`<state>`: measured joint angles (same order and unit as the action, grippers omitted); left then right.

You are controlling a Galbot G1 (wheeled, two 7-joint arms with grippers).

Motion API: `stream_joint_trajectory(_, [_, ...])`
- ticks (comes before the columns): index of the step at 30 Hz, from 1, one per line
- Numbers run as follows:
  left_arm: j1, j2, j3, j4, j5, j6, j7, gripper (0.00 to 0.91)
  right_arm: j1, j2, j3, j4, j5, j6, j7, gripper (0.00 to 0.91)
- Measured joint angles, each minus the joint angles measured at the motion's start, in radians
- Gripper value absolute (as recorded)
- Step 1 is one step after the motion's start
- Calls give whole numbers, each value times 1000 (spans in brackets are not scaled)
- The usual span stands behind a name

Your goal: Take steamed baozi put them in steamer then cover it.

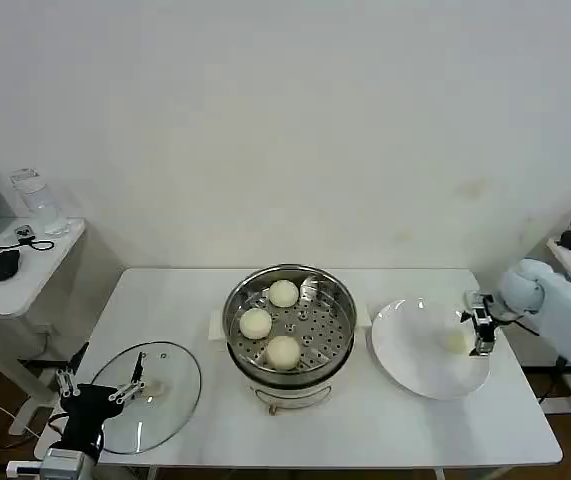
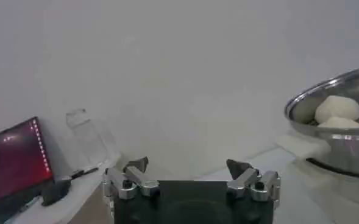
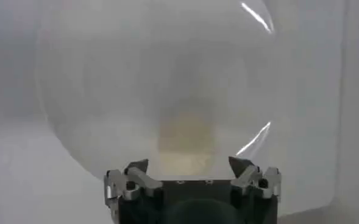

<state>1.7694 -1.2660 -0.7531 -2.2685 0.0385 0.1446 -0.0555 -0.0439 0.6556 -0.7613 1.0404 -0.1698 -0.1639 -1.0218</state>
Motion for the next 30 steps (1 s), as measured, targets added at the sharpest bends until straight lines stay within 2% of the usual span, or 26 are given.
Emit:
stream_joint_trajectory(6, [1, -4, -3, 2, 0, -1, 0, 907, -15, 40, 26, -51, -20, 14, 9, 907])
stream_joint_trajectory(20, [4, -7, -3, 5, 2, -3, 0, 907, -34, 72, 55, -99, -42, 10, 4, 615])
stream_joint_trajectory(30, [6, -4, -5, -1, 2, -3, 0, 907, -23, 62, 50, -89, -28, 0, 3, 615])
